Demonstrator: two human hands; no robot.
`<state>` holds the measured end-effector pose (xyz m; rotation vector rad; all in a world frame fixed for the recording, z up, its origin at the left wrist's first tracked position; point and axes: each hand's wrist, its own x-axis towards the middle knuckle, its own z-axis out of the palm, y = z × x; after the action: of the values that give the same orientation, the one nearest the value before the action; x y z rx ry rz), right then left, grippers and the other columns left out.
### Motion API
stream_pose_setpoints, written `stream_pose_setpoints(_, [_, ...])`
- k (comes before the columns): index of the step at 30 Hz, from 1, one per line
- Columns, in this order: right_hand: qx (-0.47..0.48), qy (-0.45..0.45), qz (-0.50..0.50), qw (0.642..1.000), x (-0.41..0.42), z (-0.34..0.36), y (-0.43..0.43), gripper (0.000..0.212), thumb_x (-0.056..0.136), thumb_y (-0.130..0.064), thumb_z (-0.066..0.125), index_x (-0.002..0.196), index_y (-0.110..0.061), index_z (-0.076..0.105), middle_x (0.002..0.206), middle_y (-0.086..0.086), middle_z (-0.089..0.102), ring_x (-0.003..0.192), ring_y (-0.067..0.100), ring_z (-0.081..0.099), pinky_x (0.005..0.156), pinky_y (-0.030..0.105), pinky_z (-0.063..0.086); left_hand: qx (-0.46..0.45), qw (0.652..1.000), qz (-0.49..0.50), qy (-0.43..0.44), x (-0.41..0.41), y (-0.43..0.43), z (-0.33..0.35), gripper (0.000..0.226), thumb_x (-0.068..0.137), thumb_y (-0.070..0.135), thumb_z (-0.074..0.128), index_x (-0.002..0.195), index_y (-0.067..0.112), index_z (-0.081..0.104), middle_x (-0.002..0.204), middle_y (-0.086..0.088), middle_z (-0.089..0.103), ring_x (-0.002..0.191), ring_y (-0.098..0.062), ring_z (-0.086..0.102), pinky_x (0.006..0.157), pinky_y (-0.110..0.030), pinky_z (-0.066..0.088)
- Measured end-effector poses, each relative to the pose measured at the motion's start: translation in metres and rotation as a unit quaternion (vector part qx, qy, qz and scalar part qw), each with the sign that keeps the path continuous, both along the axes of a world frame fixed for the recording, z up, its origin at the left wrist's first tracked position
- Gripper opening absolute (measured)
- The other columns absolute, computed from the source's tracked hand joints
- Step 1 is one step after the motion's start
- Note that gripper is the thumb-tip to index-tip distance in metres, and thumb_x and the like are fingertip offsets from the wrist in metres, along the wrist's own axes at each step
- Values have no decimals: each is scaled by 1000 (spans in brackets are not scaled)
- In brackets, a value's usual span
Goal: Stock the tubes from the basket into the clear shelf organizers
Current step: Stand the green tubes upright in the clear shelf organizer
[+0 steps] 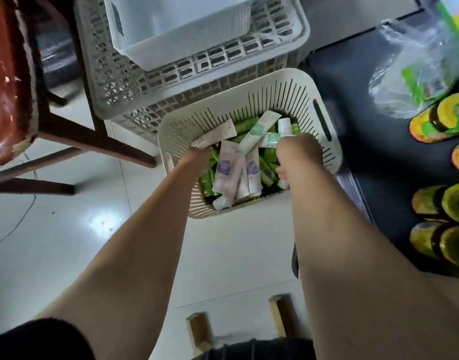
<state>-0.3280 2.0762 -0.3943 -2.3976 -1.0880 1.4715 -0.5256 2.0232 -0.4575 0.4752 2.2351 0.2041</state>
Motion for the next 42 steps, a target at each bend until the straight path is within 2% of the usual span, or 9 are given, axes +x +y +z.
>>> stream_pose_setpoints(4, [-72,-8,51,996,-25,-32,10,25,96,-11,54,118,-1,62,99,13,59,106,33,66,93,44,56,7,990,123,-74,-14,7,-63,58,73,43,64,122,12,64,106,-12,71,98,-30,70,91,-43,59])
stream_pose_setpoints(13, [-189,-119,372,901,-28,-92,-5,16,98,-18,56,94,-3,59,83,11,53,71,26,51,72,34,46,16,963,244,-110,-11,23,-75,17,96,24,61,106,11,65,97,-9,73,82,-24,69,69,-36,58])
stream_pose_setpoints(19, [-201,-95,436,872,-29,-107,-9,21,92,-20,60,106,-6,65,91,12,56,92,30,59,98,43,51,53,935,307,-172,-15,16,-94,25,93,26,68,110,7,71,97,-12,77,83,-28,74,81,-42,62])
stream_pose_setpoints(22, [-186,-53,408,892,-23,-119,-16,19,92,-22,58,104,-9,65,82,8,52,86,28,55,92,45,52,57,937,313,-146,-21,12,-118,39,76,36,79,109,15,74,95,-9,79,83,-30,77,83,-55,60])
stream_pose_setpoints(26, [-167,-85,270,944,-14,-98,-15,25,93,-14,61,74,-4,47,71,9,48,61,23,47,54,32,40,96,950,291,-57,4,6,-67,33,83,34,78,107,13,68,87,-5,74,76,-22,72,67,-32,60])
stream_pose_setpoints(31, [-143,2,142,980,-8,-75,1,25,87,-23,72,80,-5,56,82,10,67,78,26,68,83,36,60,192,953,227,56,21,-13,-15,7,83,26,72,87,23,66,74,3,69,65,-18,66,53,-24,49])
stream_pose_setpoints(34, [-121,76,54,988,0,-49,3,32,75,-29,78,96,-8,66,90,10,74,82,27,73,80,39,61,232,948,201,84,25,-27,24,12,79,25,66,90,27,69,75,6,71,63,-10,64,51,-22,47])
stream_pose_setpoints(37, [-83,106,-31,990,14,-17,10,45,62,-32,82,100,-11,69,87,7,75,70,23,68,67,33,58,293,917,266,43,22,-35,55,10,77,20,66,85,16,70,71,-2,67,64,-14,61,53,-23,47])
stream_pose_setpoints(42, [-53,339,-140,929,35,47,5,21,87,-25,71,103,-11,69,87,7,73,73,18,66,75,30,52,357,831,413,-108,25,-38,107,5,90,7,61,86,6,58,90,-13,63,79,-25,68,71,-33,62])
